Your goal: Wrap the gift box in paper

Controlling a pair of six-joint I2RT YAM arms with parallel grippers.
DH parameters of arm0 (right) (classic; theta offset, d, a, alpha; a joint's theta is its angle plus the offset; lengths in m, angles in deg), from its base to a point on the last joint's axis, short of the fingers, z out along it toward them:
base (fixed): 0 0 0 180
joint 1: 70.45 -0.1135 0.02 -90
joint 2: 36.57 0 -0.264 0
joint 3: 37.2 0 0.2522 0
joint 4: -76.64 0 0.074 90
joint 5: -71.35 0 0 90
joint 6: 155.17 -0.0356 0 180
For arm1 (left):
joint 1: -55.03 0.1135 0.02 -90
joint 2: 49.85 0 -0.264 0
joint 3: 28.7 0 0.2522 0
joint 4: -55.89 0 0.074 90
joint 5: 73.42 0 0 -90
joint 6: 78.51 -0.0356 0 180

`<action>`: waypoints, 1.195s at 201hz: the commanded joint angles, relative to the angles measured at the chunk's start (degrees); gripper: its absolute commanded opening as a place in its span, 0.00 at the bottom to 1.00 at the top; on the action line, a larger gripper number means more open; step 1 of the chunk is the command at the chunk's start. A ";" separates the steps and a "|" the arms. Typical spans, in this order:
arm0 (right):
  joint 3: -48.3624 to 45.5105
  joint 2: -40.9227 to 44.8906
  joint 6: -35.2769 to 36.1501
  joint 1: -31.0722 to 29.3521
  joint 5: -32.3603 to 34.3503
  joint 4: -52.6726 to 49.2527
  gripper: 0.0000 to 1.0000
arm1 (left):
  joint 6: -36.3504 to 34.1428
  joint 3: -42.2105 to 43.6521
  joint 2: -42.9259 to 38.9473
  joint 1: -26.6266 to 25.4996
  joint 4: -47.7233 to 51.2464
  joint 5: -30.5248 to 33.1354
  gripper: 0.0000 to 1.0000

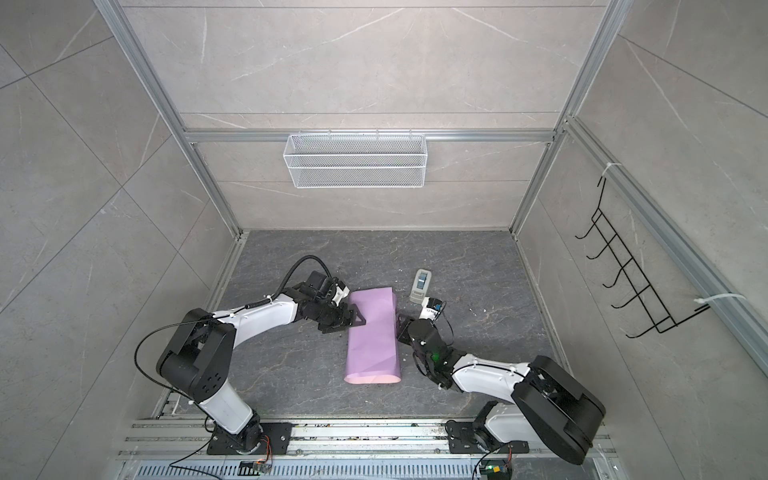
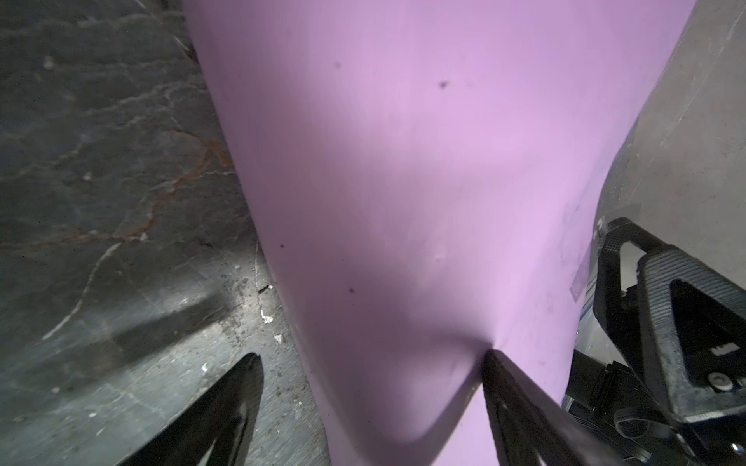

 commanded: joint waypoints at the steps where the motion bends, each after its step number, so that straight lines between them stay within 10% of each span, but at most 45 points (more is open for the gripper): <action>1: 0.71 5.34 4.61 1.43 -1.90 -8.97 0.44 | -1.71 1.20 1.95 -0.69 3.65 3.53 0.86; 89: 24.89 -1.50 18.97 1.18 -15.07 -41.07 0.48 | -1.77 1.01 1.97 -0.70 3.85 3.78 0.86; 240: 33.35 -14.28 21.42 2.68 -19.22 -43.41 0.48 | -1.92 1.08 1.61 -0.68 4.15 3.85 0.86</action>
